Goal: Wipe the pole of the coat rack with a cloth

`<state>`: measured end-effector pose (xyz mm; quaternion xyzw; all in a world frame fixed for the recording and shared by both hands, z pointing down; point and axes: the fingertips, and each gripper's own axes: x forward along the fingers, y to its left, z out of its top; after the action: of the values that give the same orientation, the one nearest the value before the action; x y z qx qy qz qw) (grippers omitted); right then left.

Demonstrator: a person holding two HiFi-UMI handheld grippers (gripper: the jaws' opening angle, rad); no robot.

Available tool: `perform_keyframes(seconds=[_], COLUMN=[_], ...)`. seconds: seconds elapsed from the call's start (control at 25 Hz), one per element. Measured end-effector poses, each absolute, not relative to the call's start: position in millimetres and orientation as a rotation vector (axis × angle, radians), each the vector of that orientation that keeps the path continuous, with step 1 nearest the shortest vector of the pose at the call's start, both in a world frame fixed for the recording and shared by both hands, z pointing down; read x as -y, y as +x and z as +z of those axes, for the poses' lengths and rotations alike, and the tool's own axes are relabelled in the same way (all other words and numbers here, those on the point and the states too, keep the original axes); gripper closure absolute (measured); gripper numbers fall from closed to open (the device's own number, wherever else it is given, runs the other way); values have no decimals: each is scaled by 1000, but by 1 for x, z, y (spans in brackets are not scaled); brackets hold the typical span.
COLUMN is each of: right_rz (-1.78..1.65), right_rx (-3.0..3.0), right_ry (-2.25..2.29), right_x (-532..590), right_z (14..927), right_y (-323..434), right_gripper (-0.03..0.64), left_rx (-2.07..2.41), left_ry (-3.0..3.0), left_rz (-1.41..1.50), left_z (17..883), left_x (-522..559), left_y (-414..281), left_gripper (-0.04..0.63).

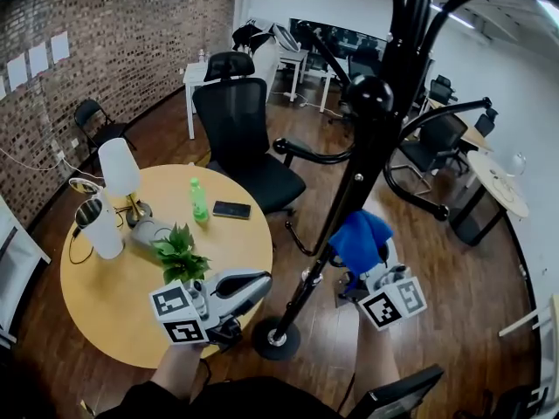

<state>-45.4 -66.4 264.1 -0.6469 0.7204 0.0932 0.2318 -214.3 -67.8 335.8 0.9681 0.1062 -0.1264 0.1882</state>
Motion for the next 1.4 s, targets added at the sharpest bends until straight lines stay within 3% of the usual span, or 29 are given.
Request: perform_keyframes(seconds=[0.24,0.48,1.4], right_rz=[427,465,-406], right_rx=[-1945,-1924,-1893], right_ry=[-1730,-1734,-2028], right_x=[63,63,80], right_z=[175,184,514], right_y=[-44,-46,-34], right_gripper=[589,589,589], left_rx=[-284,-288,-351], left_ry=[2750,2757,2728], left_rz=[-408,-414,-245], left_z=[324,319,345], left_x=[77,82,64], left_y=[-217,-216,-192], left_gripper=[594,594,594])
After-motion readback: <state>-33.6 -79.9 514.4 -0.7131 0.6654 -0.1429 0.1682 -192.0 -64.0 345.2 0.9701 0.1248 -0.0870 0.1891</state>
